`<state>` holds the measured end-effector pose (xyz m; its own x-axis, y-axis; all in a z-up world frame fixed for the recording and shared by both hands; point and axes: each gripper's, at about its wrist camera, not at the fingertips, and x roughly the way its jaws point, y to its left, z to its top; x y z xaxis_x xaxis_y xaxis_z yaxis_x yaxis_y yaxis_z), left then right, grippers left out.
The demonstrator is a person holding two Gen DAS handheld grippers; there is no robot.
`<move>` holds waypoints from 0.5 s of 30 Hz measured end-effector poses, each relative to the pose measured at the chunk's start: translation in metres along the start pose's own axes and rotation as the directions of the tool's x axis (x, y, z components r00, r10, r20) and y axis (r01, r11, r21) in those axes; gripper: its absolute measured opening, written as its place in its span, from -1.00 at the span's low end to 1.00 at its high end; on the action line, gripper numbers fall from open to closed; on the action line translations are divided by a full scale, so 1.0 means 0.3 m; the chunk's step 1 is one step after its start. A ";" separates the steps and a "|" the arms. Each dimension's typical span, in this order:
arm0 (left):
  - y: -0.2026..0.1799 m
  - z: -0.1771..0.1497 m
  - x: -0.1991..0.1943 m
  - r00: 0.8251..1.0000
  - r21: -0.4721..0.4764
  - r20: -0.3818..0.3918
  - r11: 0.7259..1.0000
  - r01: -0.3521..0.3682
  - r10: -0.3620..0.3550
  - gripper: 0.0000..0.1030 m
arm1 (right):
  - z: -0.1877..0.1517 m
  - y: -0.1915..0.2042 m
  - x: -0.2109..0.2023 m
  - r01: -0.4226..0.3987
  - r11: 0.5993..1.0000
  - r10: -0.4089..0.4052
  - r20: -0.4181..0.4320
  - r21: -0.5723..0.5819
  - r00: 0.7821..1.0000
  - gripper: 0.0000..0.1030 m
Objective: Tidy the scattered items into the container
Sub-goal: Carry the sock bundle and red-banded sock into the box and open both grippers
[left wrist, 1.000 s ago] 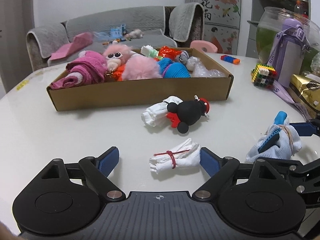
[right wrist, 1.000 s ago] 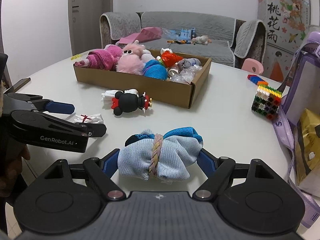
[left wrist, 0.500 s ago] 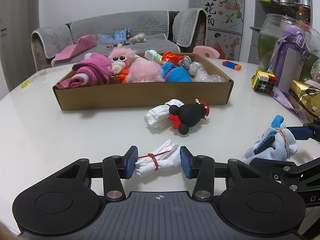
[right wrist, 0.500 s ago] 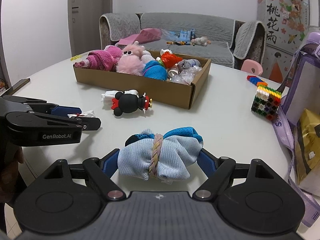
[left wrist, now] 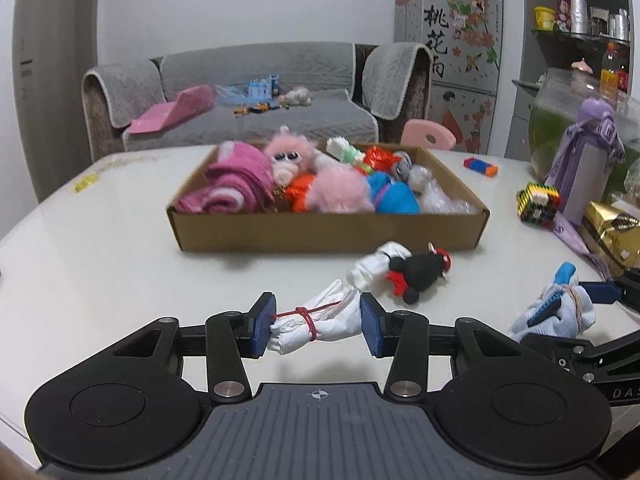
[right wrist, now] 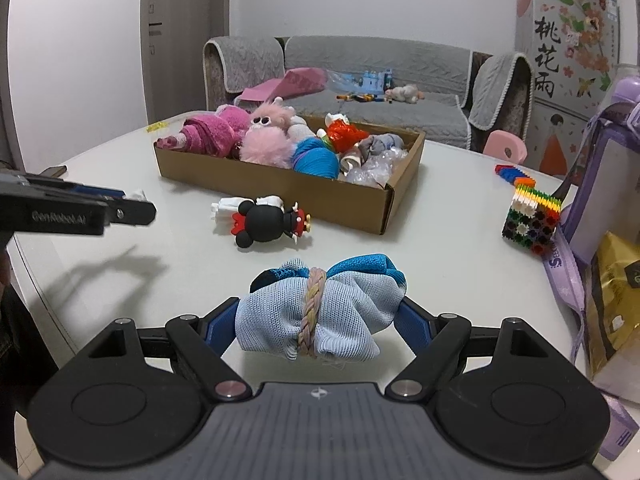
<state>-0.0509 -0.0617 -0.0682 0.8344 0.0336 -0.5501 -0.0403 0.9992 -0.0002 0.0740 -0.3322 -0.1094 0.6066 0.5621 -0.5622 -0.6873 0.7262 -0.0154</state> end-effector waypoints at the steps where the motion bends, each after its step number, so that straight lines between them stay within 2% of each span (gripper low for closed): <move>1: 0.008 0.012 -0.005 1.000 0.001 0.005 1.000 -0.001 0.001 0.00 | 0.003 0.000 -0.002 0.003 1.000 -0.003 0.001 -0.003 1.000 0.53; 8: 0.063 0.116 -0.030 0.999 0.015 0.037 1.000 -0.011 0.011 0.01 | 0.063 -0.012 -0.050 0.023 0.999 -0.022 0.026 -0.037 0.999 0.53; 15: 0.100 0.253 -0.030 0.998 0.043 0.058 0.999 -0.027 0.025 0.01 | 0.194 -0.071 -0.108 0.057 0.996 -0.052 0.087 -0.065 0.995 0.53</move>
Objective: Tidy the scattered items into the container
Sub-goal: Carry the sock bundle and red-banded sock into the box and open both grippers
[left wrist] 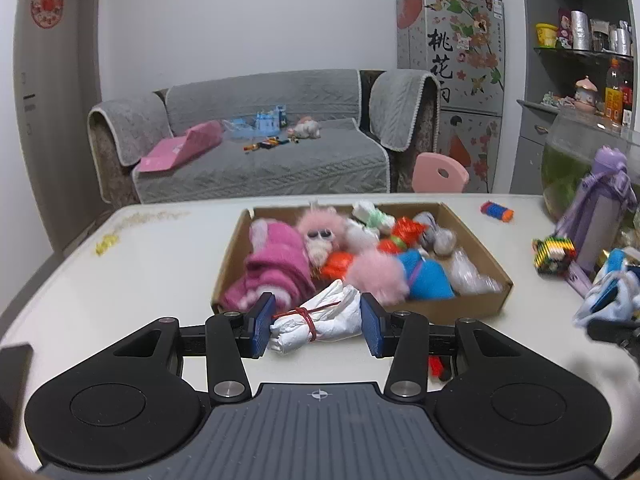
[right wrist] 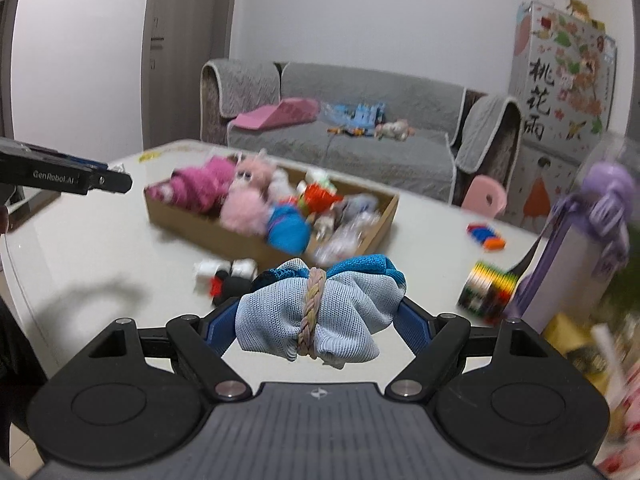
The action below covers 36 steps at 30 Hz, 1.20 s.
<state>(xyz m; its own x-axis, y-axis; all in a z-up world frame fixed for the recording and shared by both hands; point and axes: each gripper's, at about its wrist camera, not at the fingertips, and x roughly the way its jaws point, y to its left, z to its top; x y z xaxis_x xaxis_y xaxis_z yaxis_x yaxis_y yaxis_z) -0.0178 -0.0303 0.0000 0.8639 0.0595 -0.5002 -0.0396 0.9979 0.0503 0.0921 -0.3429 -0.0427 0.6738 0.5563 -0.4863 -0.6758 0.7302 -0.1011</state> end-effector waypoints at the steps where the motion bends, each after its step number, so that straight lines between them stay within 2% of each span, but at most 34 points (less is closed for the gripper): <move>1: 0.006 0.020 0.003 1.000 0.006 0.001 1.000 -0.002 0.002 0.01 | 0.018 -0.007 0.000 0.004 1.000 -0.004 0.008 -0.005 1.000 0.52; 8: 0.008 0.171 0.039 0.999 0.014 0.035 1.000 -0.003 0.002 0.01 | 0.163 -0.048 0.028 0.007 1.000 -0.006 0.063 -0.027 0.998 0.52; 12: -0.004 0.246 0.079 0.999 0.015 0.045 1.000 0.010 -0.011 0.01 | 0.246 -0.052 0.073 -0.019 0.999 0.021 0.084 -0.031 0.996 0.52; 19: -0.035 0.351 0.203 0.999 0.059 0.052 0.998 0.008 -0.011 0.01 | 0.353 -0.048 0.177 -0.058 0.997 0.062 0.076 -0.054 0.995 0.52; 27: -0.065 0.390 0.369 0.999 0.117 0.040 0.993 -0.006 0.002 0.01 | 0.384 -0.047 0.360 -0.085 0.992 0.084 -0.007 -0.088 0.996 0.52; 31: -0.078 0.374 0.485 1.000 0.138 -0.006 0.990 -0.015 0.016 0.02 | 0.362 -0.064 0.459 -0.092 0.992 0.086 -0.074 -0.084 0.994 0.52; 36: -0.082 0.332 0.589 0.998 0.164 -0.055 0.986 -0.017 0.026 0.02 | 0.329 -0.066 0.519 -0.096 0.991 0.083 -0.131 -0.093 0.988 0.52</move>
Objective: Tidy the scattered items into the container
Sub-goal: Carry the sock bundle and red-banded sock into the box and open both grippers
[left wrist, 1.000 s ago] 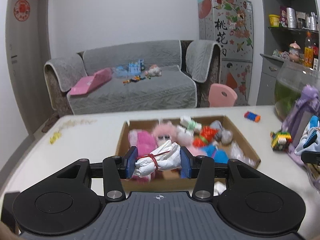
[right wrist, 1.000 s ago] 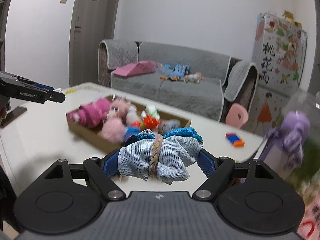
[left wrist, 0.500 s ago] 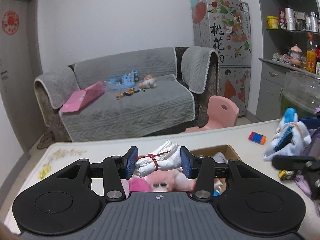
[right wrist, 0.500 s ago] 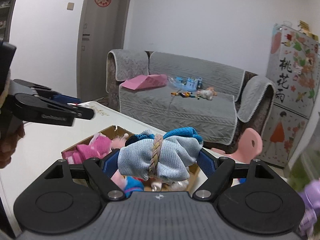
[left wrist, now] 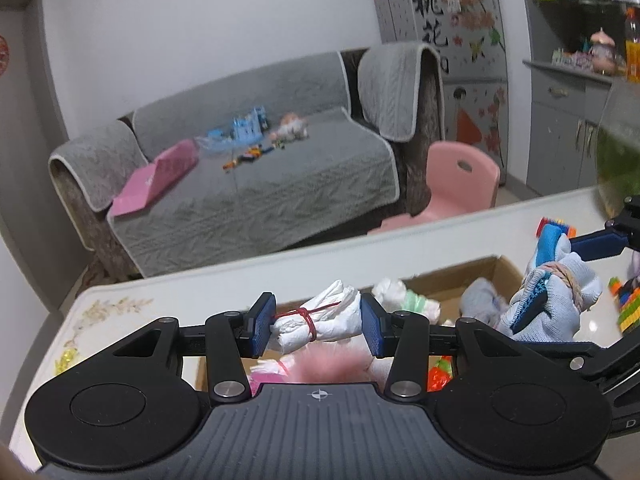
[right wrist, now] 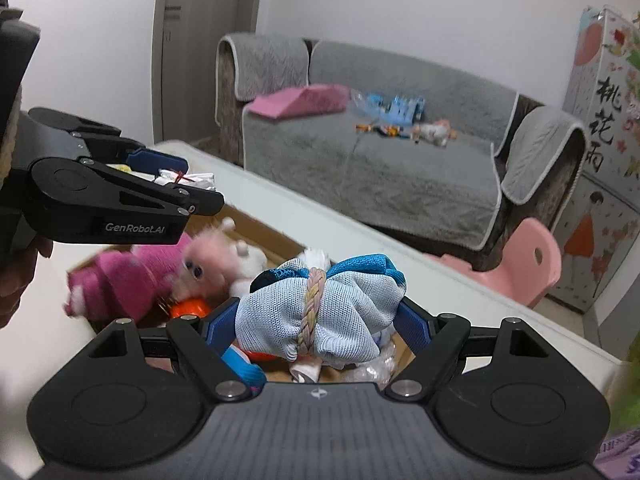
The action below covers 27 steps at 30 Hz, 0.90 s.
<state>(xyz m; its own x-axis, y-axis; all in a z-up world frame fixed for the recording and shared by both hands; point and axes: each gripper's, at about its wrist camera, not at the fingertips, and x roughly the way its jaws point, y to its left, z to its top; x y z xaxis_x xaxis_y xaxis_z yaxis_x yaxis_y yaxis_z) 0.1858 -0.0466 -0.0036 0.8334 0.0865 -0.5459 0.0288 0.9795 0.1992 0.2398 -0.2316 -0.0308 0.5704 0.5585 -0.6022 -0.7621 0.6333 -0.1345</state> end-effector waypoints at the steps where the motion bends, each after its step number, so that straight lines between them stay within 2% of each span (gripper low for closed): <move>1: -0.002 -0.005 0.013 1.000 0.002 -0.008 1.000 0.000 0.000 0.02 | -0.010 -0.004 0.009 0.000 1.000 0.000 -0.007 0.001 1.000 0.52; 9: -0.025 -0.041 0.085 0.998 0.026 -0.057 0.999 0.020 -0.019 0.02 | -0.049 -0.009 0.042 -0.004 1.000 0.005 -0.054 0.025 0.999 0.53; 23: -0.078 -0.068 0.135 0.993 0.056 -0.114 0.998 0.042 -0.036 0.04 | -0.050 -0.020 0.091 -0.009 1.000 0.011 -0.109 0.016 0.994 0.54; 26: -0.082 -0.077 0.150 0.988 0.049 -0.141 0.997 0.065 -0.057 0.15 | -0.056 -0.016 0.100 -0.007 1.000 0.008 -0.119 0.009 0.993 0.66; 27: -0.086 -0.080 0.150 0.988 0.054 -0.145 0.997 0.063 -0.055 0.42 | -0.056 -0.013 0.097 -0.006 1.000 0.006 -0.116 0.005 0.993 0.75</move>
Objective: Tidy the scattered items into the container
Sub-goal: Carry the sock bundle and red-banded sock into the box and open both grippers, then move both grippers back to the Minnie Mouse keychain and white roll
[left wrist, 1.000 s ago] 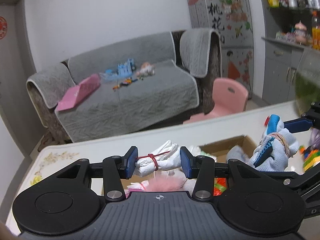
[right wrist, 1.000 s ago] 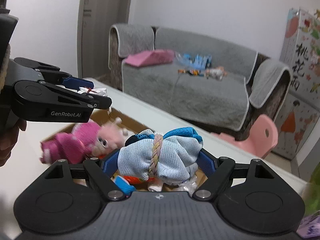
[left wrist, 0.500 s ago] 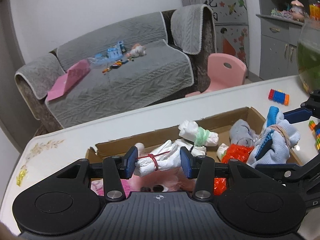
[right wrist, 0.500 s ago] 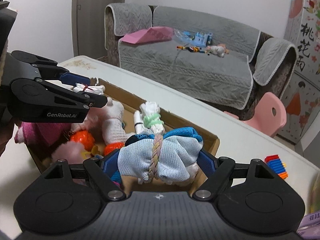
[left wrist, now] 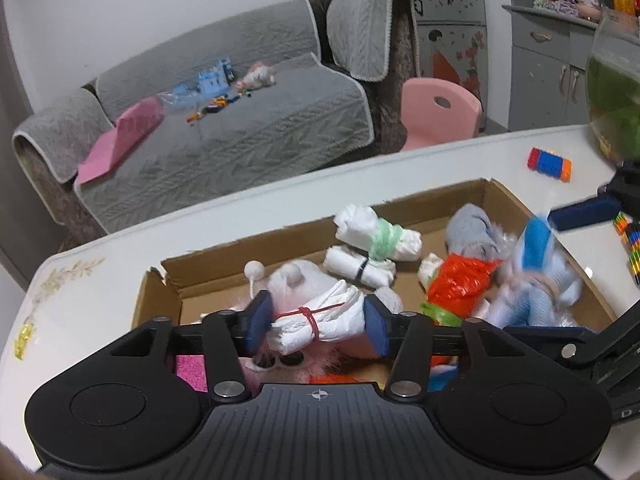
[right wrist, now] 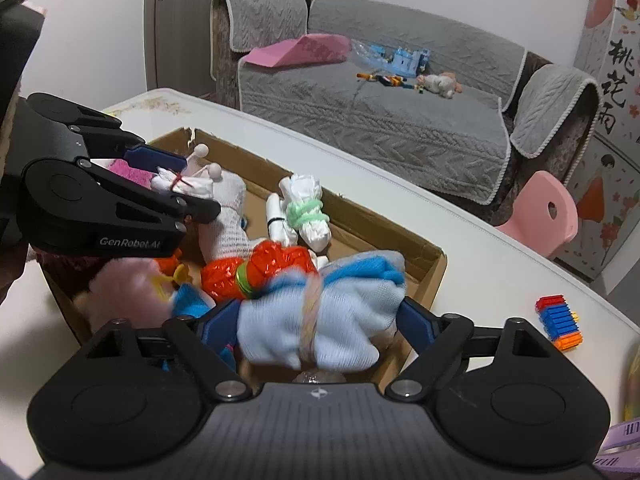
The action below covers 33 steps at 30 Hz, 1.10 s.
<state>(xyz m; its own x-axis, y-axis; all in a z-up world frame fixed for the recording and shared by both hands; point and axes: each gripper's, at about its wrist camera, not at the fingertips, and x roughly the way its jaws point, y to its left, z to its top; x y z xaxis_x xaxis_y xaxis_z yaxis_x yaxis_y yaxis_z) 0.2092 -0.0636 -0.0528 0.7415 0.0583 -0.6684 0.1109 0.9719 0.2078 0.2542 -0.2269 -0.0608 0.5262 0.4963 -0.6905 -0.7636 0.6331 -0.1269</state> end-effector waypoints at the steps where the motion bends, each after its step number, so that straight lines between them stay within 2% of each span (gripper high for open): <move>1: -0.004 -0.003 -0.002 1.000 0.002 0.000 1.000 0.000 0.000 0.57 | 0.000 0.002 -0.006 0.003 1.000 -0.003 0.006 -0.004 1.000 0.77; 2: -0.008 -0.006 -0.009 1.000 0.004 0.009 1.000 -0.002 0.002 0.69 | 0.003 0.004 -0.015 0.003 1.000 -0.003 0.013 -0.007 1.000 0.77; 10: 0.004 -0.035 -0.107 1.000 -0.031 0.028 1.000 -0.008 0.008 0.72 | 0.009 0.017 -0.116 0.021 1.000 -0.020 0.071 -0.018 0.997 0.79; 14: 0.014 -0.071 -0.187 0.999 -0.069 0.034 0.997 0.030 -0.027 0.74 | -0.010 0.034 -0.195 0.025 1.000 -0.025 0.113 -0.002 0.993 0.82; 19: -0.005 -0.149 -0.304 0.997 -0.084 0.055 0.994 0.063 -0.059 0.79 | -0.099 0.105 -0.333 0.016 1.000 -0.017 0.185 0.007 0.983 0.91; 22: -0.014 -0.208 -0.366 0.995 -0.116 0.064 0.990 0.085 -0.078 0.91 | -0.182 0.152 -0.396 -0.002 1.000 -0.002 0.212 0.021 0.977 0.96; 27: -0.006 -0.320 -0.444 0.992 -0.178 0.055 0.977 0.118 -0.110 0.94 | -0.324 0.238 -0.417 -0.032 0.998 0.021 0.199 0.052 0.980 0.98; 30: 0.018 -0.394 -0.462 0.992 -0.236 0.037 0.963 0.128 -0.123 0.98 | -0.372 0.269 -0.382 -0.049 0.997 0.038 0.164 0.059 0.986 0.98; 33: 0.029 -0.443 -0.441 0.988 -0.277 -0.017 0.950 0.143 -0.154 0.96 | -0.382 0.291 -0.327 -0.070 0.995 0.058 0.147 0.078 0.987 0.98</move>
<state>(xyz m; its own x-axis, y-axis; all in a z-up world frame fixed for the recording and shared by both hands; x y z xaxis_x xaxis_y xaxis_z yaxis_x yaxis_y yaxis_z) 0.0242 -0.0327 -0.0574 0.7040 -0.0879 -0.7048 0.0279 0.9950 -0.0962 0.0930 -0.2885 -0.0857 0.5302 0.6142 -0.5845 -0.7673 0.6409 -0.0224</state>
